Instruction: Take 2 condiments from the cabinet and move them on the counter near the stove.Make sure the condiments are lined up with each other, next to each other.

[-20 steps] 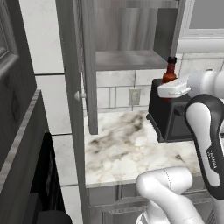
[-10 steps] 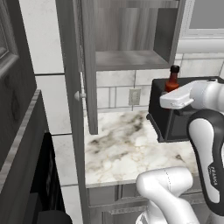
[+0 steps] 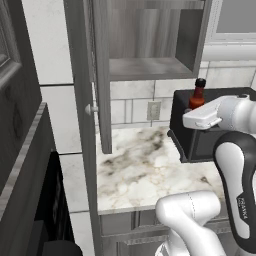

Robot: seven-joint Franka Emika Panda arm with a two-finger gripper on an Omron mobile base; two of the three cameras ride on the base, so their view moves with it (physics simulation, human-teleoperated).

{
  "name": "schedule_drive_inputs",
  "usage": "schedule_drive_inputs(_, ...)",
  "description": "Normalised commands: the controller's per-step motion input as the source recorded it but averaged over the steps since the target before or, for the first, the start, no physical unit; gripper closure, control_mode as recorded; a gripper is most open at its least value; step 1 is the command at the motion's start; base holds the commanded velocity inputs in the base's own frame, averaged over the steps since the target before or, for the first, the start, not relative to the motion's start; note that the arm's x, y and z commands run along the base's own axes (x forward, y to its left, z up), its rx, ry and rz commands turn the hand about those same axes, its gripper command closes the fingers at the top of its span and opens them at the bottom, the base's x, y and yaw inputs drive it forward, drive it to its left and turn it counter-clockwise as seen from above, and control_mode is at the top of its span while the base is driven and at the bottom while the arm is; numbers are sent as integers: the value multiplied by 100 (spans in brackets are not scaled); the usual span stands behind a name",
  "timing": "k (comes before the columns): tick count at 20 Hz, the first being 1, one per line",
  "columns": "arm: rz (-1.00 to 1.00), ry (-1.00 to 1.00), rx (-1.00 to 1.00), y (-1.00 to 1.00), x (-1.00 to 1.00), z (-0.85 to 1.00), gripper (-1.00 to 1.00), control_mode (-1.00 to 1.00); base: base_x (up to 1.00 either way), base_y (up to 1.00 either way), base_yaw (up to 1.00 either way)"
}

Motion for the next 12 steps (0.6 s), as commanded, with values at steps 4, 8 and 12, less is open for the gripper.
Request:
schedule_drive_inputs(4,0,0,0,0,0,0,100,-100,0,0,0)
schedule_drive_inputs(8,0,0,0,0,0,0,100,-100,0,0,0)
schedule_drive_inputs(12,0,0,0,0,0,0,100,-100,0,0,0)
